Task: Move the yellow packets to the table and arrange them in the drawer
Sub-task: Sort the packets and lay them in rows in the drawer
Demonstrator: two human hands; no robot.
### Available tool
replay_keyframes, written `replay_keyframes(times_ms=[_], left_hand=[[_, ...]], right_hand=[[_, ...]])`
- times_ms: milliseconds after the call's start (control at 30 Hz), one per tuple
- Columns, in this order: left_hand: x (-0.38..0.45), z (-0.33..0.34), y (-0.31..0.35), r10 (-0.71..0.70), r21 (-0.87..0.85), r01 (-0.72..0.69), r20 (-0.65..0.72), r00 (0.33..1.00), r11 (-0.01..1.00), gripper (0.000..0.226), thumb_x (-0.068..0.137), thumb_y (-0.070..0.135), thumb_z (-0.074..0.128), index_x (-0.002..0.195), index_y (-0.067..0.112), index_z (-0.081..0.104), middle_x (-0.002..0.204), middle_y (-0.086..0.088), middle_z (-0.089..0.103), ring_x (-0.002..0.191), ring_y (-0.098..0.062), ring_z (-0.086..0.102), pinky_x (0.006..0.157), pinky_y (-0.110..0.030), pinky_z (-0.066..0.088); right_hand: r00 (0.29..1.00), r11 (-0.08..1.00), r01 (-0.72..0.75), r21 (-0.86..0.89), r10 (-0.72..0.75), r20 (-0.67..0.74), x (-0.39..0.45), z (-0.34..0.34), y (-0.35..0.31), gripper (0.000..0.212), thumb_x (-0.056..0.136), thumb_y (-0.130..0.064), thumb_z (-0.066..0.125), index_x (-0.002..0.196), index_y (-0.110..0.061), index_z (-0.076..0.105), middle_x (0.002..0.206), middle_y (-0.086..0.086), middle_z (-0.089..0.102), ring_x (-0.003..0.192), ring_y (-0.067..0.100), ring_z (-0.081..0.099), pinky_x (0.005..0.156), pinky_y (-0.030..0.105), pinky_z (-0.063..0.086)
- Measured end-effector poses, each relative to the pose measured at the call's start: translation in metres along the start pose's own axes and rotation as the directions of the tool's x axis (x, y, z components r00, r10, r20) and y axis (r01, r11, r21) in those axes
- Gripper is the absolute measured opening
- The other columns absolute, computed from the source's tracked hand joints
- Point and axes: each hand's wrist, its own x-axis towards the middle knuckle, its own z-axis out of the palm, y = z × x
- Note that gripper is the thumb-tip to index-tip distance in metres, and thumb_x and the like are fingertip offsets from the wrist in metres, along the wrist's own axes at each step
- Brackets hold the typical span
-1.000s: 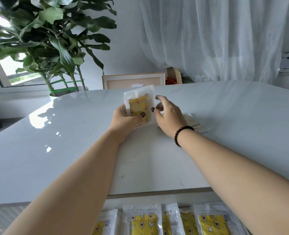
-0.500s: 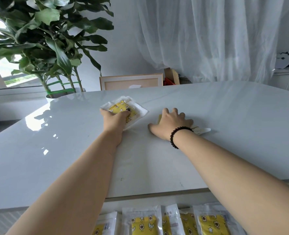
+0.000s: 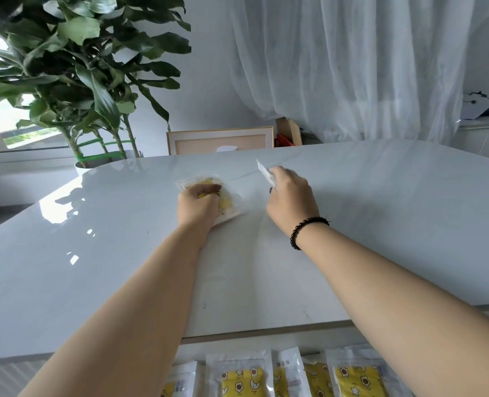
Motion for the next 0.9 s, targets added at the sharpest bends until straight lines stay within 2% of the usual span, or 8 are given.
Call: replay_keyframes(times_ms=[167,333,433,567,633,733,800,900], left_hand=[[-0.010,0.004,0.008,0.034,-0.089,-0.016,0.211,0.977,0.996,0.025,0.090,0.016,0.054,0.076,0.015,0.075,0.073,-0.002,0.072,0.075,-0.022,0.067,0.075,-0.029,0.054],[-0.002,-0.005,0.006,0.012,-0.209,0.075,0.384,0.923,0.975,0.076,0.066,0.070,0.057,0.098,0.004,0.074,0.097,-0.021,0.072,0.092,-0.035,0.070,0.087,-0.043,0.055],[-0.008,-0.002,0.008,0.034,-0.181,0.036,0.367,0.930,0.983,0.067,0.064,0.063,0.067,0.094,0.003,0.075,0.096,-0.019,0.073,0.094,-0.034,0.070,0.091,-0.047,0.054],[-0.011,-0.002,0.011,0.017,-0.193,0.054,0.349,0.937,0.980,0.066,0.057,0.057,0.072,0.090,0.000,0.073,0.097,-0.023,0.072,0.089,-0.035,0.069,0.089,-0.045,0.052],[-0.011,-0.001,0.012,0.006,-0.150,0.049,0.344,0.939,0.988,0.067,0.054,0.060,0.070,0.087,0.001,0.072,0.092,-0.022,0.070,0.082,-0.030,0.067,0.083,-0.041,0.052],[-0.011,0.001,0.011,-0.023,-0.113,0.058,0.290,0.957,0.992,0.035,0.086,0.037,0.056,0.078,0.003,0.065,0.074,-0.014,0.065,0.068,-0.025,0.062,0.067,-0.033,0.051],[-0.007,0.002,0.008,-0.045,-0.120,0.075,0.236,0.971,0.990,0.027,0.096,0.017,0.044,0.076,0.008,0.060,0.080,-0.015,0.064,0.072,-0.028,0.061,0.071,-0.040,0.053],[-0.003,0.001,0.005,-0.041,-0.124,0.060,0.153,0.987,0.990,0.025,0.097,0.018,0.045,0.077,0.010,0.058,0.082,-0.013,0.063,0.079,-0.028,0.061,0.079,-0.044,0.054]], right_hand=[[0.968,0.922,0.245,0.299,-0.217,-0.123,-0.002,0.008,-0.005,0.031,0.074,0.006,0.067,0.104,0.000,0.068,0.094,0.012,0.068,0.082,0.015,0.058,0.073,-0.002,0.034],[0.992,0.904,0.083,0.419,-0.115,0.053,-0.003,0.008,-0.009,0.041,0.068,-0.009,0.082,0.106,-0.010,0.067,0.100,-0.003,0.062,0.090,0.009,0.054,0.073,-0.003,0.036],[0.976,0.905,-0.024,0.425,-0.070,0.206,-0.003,0.008,-0.007,0.050,0.062,-0.012,0.086,0.107,-0.016,0.065,0.109,-0.003,0.063,0.095,0.006,0.058,0.081,0.003,0.043],[0.936,0.863,-0.151,0.481,-0.032,0.351,-0.002,0.012,-0.004,0.059,0.058,-0.012,0.087,0.112,-0.020,0.063,0.119,-0.001,0.061,0.108,0.009,0.061,0.093,0.032,0.053],[0.921,0.862,-0.164,0.479,-0.040,0.388,-0.002,0.011,-0.003,0.064,0.058,-0.011,0.087,0.117,-0.019,0.063,0.120,-0.004,0.058,0.112,0.008,0.058,0.095,0.032,0.052],[0.893,0.864,-0.178,0.471,-0.059,0.447,-0.001,0.007,-0.003,0.070,0.059,-0.003,0.086,0.123,-0.012,0.060,0.116,-0.006,0.053,0.113,0.010,0.057,0.098,0.027,0.048],[0.881,0.858,-0.199,0.473,-0.055,0.469,-0.001,0.006,-0.002,0.068,0.062,-0.001,0.083,0.125,-0.009,0.058,0.117,-0.004,0.051,0.115,0.013,0.057,0.100,0.027,0.047],[0.897,0.932,-0.095,0.349,-0.072,0.437,-0.001,0.007,0.001,0.048,0.070,-0.006,0.073,0.117,-0.009,0.063,0.120,0.001,0.052,0.111,0.014,0.058,0.098,0.028,0.048]])
